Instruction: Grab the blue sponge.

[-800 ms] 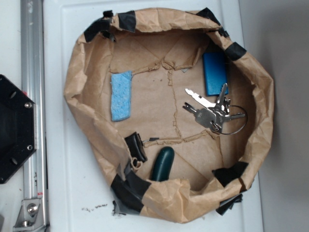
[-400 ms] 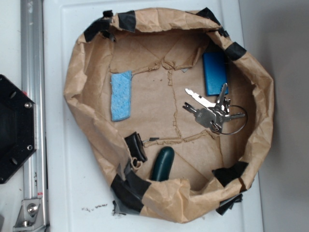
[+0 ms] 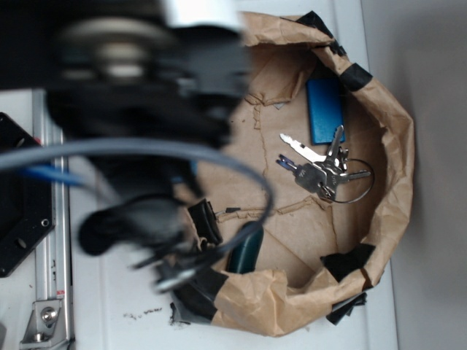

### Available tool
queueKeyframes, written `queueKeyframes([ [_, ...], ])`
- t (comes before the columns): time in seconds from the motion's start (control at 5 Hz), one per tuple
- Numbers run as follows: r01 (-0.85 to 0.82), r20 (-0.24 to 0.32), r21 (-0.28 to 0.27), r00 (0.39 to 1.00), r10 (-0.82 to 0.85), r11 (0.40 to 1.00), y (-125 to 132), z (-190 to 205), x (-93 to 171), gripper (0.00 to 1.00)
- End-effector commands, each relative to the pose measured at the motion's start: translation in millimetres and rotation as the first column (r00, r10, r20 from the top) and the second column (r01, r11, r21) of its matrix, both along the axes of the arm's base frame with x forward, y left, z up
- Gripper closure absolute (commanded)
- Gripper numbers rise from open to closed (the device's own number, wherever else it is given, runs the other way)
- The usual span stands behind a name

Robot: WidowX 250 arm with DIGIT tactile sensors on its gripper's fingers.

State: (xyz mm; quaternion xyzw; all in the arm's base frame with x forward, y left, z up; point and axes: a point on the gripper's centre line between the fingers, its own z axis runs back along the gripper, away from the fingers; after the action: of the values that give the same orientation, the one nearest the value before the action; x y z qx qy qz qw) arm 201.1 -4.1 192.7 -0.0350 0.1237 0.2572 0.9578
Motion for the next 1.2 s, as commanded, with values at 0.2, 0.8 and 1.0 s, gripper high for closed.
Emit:
queueKeyframes([
  [0.2,-0.524,0.106,0.410,0.840,0.532,0.746,64.7,-83.2,22.4,0.00],
  [0.8,-0.524,0.106,0.410,0.840,0.532,0.746,64.7,-83.2,22.4,0.00],
  [1.0,-0.569,0.123,0.426,0.807,0.578,0.704,80.8,-116.2,10.0,0.00],
])
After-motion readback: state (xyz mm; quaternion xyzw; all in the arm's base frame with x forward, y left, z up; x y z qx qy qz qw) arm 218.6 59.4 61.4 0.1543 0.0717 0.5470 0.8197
